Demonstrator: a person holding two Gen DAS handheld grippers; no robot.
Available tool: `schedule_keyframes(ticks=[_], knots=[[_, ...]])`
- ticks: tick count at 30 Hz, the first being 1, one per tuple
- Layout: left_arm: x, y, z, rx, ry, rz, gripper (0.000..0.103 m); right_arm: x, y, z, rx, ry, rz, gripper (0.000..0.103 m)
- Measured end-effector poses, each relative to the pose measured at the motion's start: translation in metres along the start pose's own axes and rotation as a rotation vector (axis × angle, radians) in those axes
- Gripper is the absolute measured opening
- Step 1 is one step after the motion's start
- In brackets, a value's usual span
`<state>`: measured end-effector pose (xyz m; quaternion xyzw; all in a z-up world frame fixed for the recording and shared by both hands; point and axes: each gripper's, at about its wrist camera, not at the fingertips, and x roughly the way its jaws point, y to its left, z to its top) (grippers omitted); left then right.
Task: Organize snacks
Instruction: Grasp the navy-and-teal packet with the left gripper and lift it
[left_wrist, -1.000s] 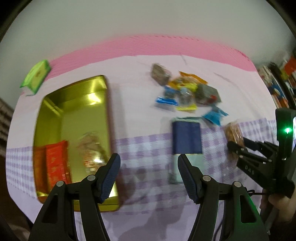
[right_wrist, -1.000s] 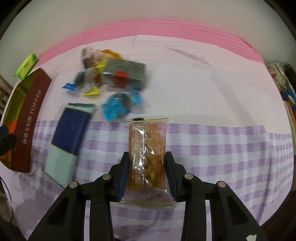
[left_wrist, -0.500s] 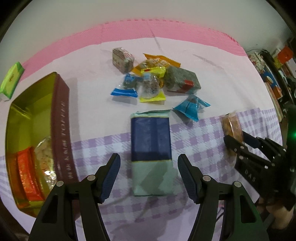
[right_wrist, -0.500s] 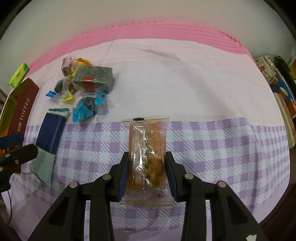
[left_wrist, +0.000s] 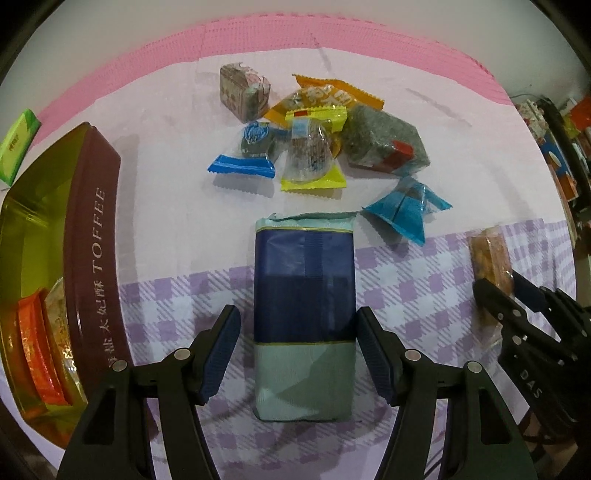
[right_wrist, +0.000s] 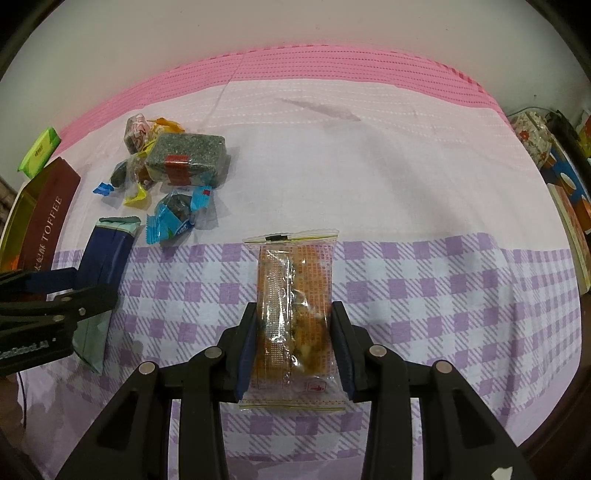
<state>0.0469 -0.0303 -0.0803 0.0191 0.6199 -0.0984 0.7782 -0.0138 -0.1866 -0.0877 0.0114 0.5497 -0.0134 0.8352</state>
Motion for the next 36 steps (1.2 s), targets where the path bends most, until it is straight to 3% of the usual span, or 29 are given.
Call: schedule_keyframes(ticks=[4,8,11,21,36], knots=[[0.002,-0.006,0.001,0.006,-0.001,0.005,0.063,-0.001,0.000,0.000,0.000,0.000,0.001,0.036],[0.001,-0.008,0.002,0.012,-0.008,0.003,0.053,-0.001,0.000,0.000,-0.002,0.000,0.000,0.036],[-0.001,-0.008,0.001,0.004,-0.008,0.002,0.051,0.000,0.000,0.000,-0.001,-0.001,0.000,0.036],[-0.010,0.006,-0.018,-0.018,0.010,-0.022,0.050,-0.002,0.002,0.000,-0.007,-0.001,-0.007,0.037],[-0.052,0.011,-0.023,0.000,-0.031,-0.050,0.050,0.000,0.000,-0.001,-0.007,-0.002,-0.006,0.037]])
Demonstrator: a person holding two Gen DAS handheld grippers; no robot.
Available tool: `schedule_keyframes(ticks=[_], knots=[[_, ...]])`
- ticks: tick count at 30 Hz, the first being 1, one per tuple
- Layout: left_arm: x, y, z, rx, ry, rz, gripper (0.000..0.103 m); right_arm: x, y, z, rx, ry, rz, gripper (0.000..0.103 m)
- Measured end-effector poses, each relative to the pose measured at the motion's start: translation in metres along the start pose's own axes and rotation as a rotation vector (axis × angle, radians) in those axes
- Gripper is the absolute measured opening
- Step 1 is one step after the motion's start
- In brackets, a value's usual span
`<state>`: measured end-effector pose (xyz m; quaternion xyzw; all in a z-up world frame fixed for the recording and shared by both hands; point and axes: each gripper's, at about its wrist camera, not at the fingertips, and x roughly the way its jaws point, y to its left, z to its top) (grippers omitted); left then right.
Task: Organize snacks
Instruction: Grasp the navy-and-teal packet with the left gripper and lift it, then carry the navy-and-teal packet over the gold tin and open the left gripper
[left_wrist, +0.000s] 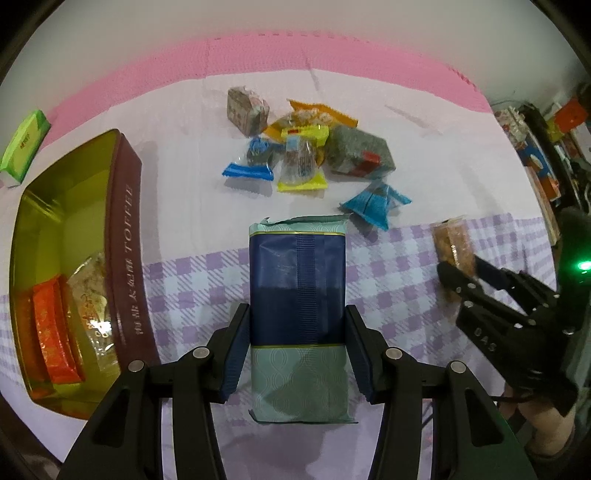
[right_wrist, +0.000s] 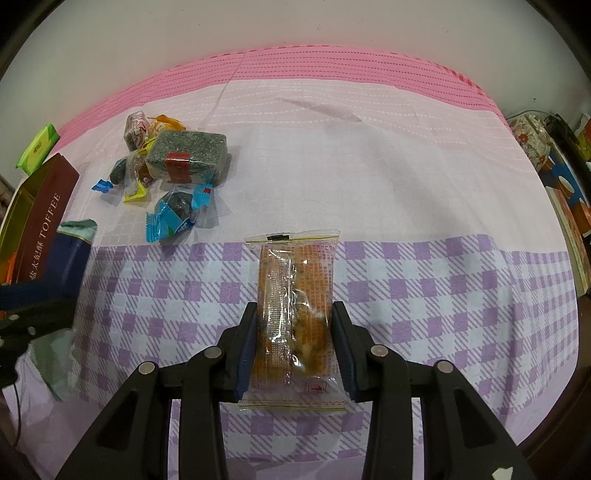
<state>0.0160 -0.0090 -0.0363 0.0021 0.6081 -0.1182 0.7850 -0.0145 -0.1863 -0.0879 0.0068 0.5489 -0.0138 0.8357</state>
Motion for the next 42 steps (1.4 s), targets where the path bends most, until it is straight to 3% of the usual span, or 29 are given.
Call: schedule_keyframes(ticks=[14,23,33,42], knots=[[-0.045,0.023,0.007,-0.059,-0.083,0.015,0.050,-0.001,0.001,-0.001,0.000,-0.001,-0.003,0.037],[-0.061,0.074,0.010,-0.138,-0.128,0.112,0.050,-0.001,0.001,0.000,0.000,-0.001,-0.003,0.037],[-0.059,0.144,-0.004,-0.257,-0.110,0.227,0.050,-0.001,0.001,0.000,0.001,0.003,-0.008,0.036],[-0.044,0.180,-0.020,-0.301,-0.063,0.295,0.050,0.000,0.002,0.000,0.001,0.007,-0.009,0.036]])
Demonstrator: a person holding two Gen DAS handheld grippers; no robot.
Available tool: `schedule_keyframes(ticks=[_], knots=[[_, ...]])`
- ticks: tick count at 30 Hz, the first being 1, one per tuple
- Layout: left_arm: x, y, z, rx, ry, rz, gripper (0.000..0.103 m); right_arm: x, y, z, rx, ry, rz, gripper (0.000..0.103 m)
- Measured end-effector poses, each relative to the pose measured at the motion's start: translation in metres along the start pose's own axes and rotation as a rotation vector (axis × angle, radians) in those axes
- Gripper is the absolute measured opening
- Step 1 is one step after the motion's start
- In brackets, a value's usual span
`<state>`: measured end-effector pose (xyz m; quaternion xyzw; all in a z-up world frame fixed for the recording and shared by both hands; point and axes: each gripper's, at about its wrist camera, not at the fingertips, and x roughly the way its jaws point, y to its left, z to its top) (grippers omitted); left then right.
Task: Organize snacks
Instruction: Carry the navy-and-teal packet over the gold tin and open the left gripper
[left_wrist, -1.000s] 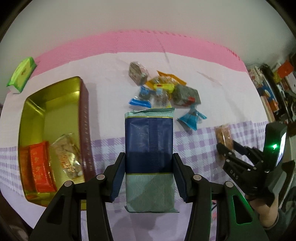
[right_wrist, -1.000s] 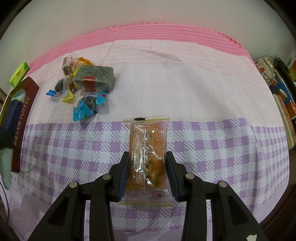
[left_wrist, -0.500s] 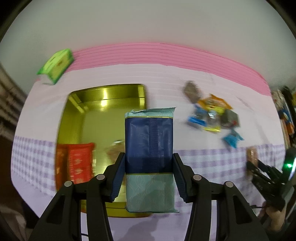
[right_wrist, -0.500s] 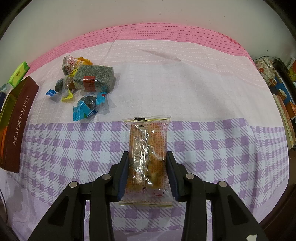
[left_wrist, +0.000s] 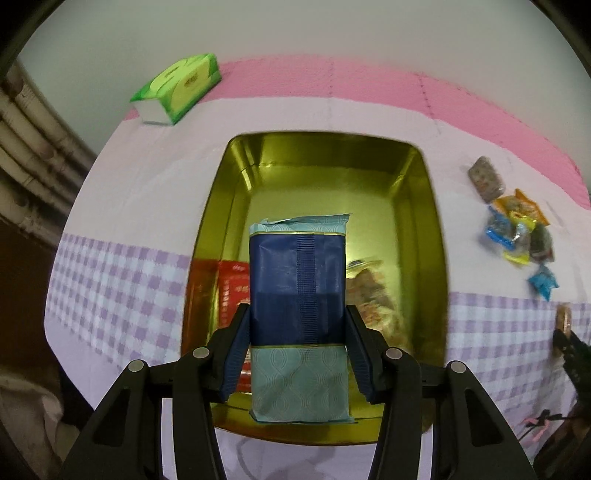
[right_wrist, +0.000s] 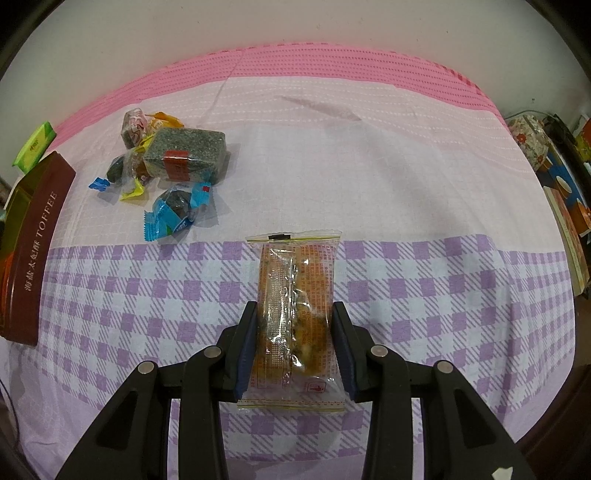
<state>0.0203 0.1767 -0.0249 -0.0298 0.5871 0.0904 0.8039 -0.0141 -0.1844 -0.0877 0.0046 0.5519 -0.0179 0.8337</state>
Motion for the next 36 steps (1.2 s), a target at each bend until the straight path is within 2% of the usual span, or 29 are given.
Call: schedule_keyframes(ticks=[14,27,36], knots=[[0.028,0.025,-0.007,-0.014,0.030,0.051,0.050,0.001,-0.001,0.002,0.001,0.009,-0.003,0.036],[0.040,0.035,-0.012,-0.016,0.027,0.002,0.051,0.000,0.000,0.001,0.029,0.030,-0.025,0.035],[0.029,0.036,-0.018,-0.007,-0.029,-0.017,0.056,-0.013,0.001,-0.008,0.014,0.021,-0.018,0.034]])
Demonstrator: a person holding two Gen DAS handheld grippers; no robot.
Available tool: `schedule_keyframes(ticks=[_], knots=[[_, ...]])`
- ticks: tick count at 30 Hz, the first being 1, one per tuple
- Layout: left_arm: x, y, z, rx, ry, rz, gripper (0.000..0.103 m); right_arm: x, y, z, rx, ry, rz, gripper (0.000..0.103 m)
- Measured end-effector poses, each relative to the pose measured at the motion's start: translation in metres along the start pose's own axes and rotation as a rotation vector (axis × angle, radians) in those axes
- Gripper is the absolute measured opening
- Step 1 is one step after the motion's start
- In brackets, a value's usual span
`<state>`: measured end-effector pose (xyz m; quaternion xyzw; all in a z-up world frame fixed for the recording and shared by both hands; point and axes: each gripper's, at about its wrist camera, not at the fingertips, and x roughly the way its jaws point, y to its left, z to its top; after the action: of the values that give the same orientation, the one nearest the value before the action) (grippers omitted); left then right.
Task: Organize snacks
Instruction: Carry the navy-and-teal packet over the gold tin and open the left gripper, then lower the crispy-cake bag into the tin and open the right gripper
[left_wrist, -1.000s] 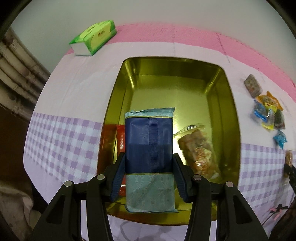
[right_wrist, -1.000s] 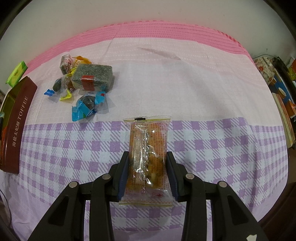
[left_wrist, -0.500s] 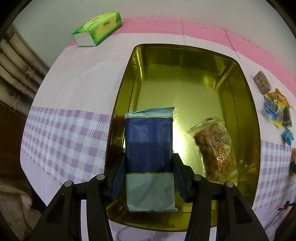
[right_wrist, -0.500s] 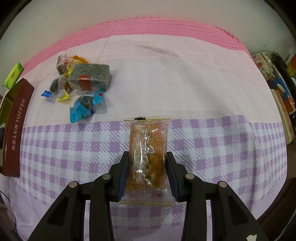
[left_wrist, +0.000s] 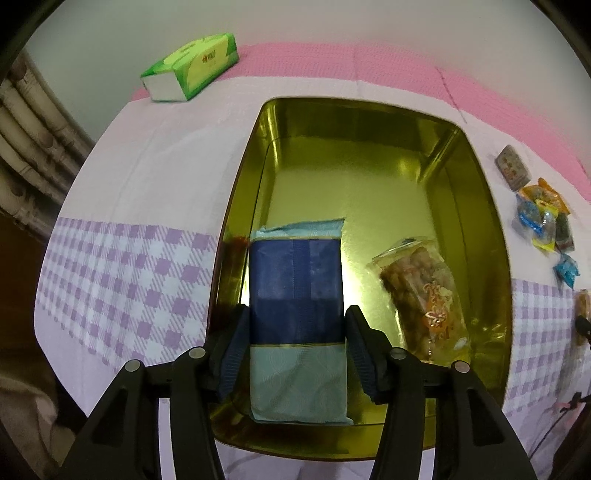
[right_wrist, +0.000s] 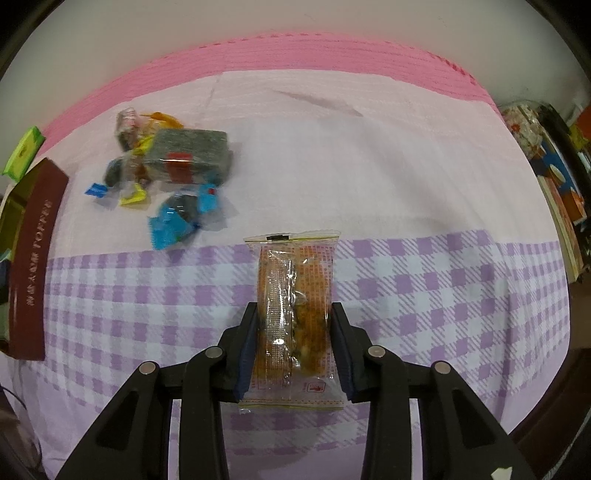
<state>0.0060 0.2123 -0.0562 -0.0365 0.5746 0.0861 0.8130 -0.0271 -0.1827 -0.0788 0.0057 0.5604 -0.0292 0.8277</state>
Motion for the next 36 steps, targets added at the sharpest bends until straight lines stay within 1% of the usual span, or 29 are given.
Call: schedule_keyframes(ticks=[1,3,7,11,15,17,19,23,27,28,29,31,32,34,36], knots=[[-0.003,0.000,0.000,0.004,-0.011,0.000,0.057,-0.005,0.000,-0.004,-0.007,-0.006,0.005,0.034],[-0.011,0.000,-0.001,0.011,-0.043,-0.004,0.062,-0.013,0.003,-0.008,-0.019,-0.015,0.020,0.034],[-0.022,0.000,-0.001,0.016,-0.074,-0.019,0.062,-0.034,0.013,-0.021,-0.062,-0.041,0.068,0.034],[-0.034,0.007,-0.001,-0.008,-0.108,-0.052,0.063,-0.056,0.031,-0.034,-0.111,-0.060,0.144,0.034],[-0.047,0.027,0.000,-0.074,-0.150,-0.062,0.063,-0.080,0.054,-0.055,-0.194,-0.084,0.215,0.034],[-0.050,0.039,0.000,-0.118,-0.162,-0.056,0.063,-0.091,0.065,-0.066,-0.227,-0.086,0.251,0.034],[-0.052,0.051,-0.001,-0.164,-0.165,-0.037,0.063,-0.097,0.079,-0.077,-0.258,-0.082,0.284,0.034],[-0.048,0.077,-0.003,-0.256,-0.155,-0.040,0.063,-0.106,0.102,-0.111,-0.300,-0.057,0.345,0.034],[-0.048,0.090,-0.005,-0.290,-0.153,-0.010,0.063,-0.112,0.121,-0.140,-0.348,-0.041,0.361,0.034],[-0.048,0.094,-0.005,-0.299,-0.152,-0.012,0.063,-0.113,0.124,-0.152,-0.360,-0.035,0.364,0.034],[-0.048,0.096,-0.006,-0.311,-0.151,-0.013,0.063,-0.113,0.127,-0.156,-0.366,-0.029,0.366,0.034],[-0.045,0.102,-0.006,-0.329,-0.146,-0.006,0.063,-0.114,0.128,-0.176,-0.372,-0.012,0.365,0.034],[-0.044,0.105,-0.006,-0.336,-0.143,0.001,0.063,-0.112,0.131,-0.176,-0.371,-0.004,0.365,0.034],[-0.043,0.109,-0.007,-0.346,-0.138,0.013,0.063,-0.111,0.131,-0.188,-0.371,0.014,0.367,0.034],[-0.042,0.111,-0.007,-0.354,-0.137,0.006,0.063,-0.113,0.125,-0.203,-0.365,0.028,0.365,0.035]])
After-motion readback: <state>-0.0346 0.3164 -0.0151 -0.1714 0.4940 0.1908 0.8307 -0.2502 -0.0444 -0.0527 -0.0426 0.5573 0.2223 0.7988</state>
